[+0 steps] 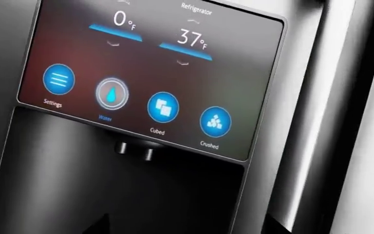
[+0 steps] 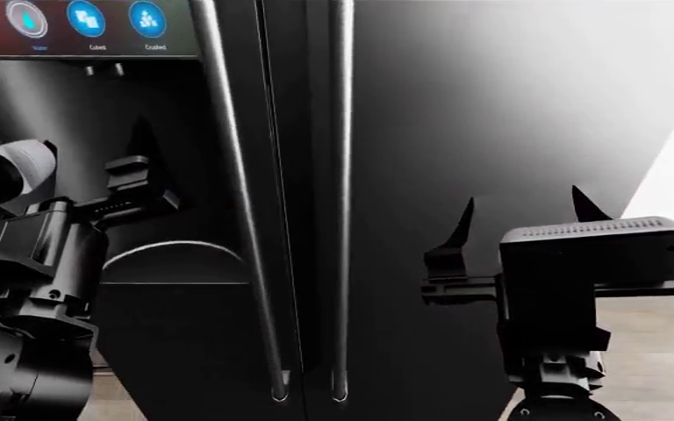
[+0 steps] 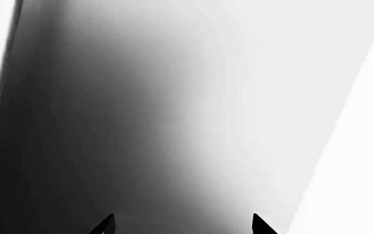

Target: Open the fridge door

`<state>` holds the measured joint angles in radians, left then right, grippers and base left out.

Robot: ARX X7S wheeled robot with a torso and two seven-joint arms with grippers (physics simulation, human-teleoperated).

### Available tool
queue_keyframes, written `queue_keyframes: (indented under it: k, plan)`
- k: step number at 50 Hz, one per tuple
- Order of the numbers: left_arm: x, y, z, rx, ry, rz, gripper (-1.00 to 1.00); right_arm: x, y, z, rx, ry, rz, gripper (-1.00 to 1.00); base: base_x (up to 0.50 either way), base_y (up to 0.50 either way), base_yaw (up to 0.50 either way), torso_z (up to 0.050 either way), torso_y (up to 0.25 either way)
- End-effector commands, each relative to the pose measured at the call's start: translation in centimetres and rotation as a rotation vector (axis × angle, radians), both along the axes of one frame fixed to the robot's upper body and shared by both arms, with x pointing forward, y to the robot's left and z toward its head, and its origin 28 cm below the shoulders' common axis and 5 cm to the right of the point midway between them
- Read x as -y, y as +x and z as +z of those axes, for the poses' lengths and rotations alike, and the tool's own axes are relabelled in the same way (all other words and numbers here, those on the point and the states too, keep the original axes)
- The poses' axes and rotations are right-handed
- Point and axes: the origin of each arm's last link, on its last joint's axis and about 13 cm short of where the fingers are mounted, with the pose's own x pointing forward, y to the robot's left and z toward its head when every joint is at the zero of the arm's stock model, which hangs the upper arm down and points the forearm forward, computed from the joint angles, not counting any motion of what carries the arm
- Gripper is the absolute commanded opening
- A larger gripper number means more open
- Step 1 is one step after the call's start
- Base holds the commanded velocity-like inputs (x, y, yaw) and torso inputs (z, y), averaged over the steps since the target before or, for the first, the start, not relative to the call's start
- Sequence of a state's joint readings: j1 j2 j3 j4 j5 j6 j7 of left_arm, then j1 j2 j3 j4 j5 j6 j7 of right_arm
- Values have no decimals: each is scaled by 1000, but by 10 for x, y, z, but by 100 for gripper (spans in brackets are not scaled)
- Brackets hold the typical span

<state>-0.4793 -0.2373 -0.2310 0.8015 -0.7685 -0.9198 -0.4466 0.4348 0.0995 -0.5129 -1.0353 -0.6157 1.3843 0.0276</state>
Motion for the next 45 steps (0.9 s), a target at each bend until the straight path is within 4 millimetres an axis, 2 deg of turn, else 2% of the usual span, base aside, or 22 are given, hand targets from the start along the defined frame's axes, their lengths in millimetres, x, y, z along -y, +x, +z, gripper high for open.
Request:
queue_keyframes:
  k: [1, 18, 27, 33, 45]
  plan:
    - [-2, 4, -3, 10, -34, 2, 100, 3, 0, 2, 24, 43, 0, 100, 0, 0, 0, 0, 0]
    - [-3, 4, -3, 10, -36, 3, 100, 3, -1, 3, 26, 31, -10, 100, 0, 7, 0, 0, 0]
    - [-3, 5, -3, 10, -36, 4, 100, 3, -1, 4, 44, 40, -7, 100, -1, 500, 0, 0, 0]
    - [-3, 5, -3, 8, -35, 4, 100, 4, -1, 6, 67, 62, 0, 100, 0, 49, 0, 0, 0]
    - [-3, 5, -3, 7, -36, 3, 100, 4, -3, 5, 85, 76, 9, 100, -465, -42, 0, 0, 0]
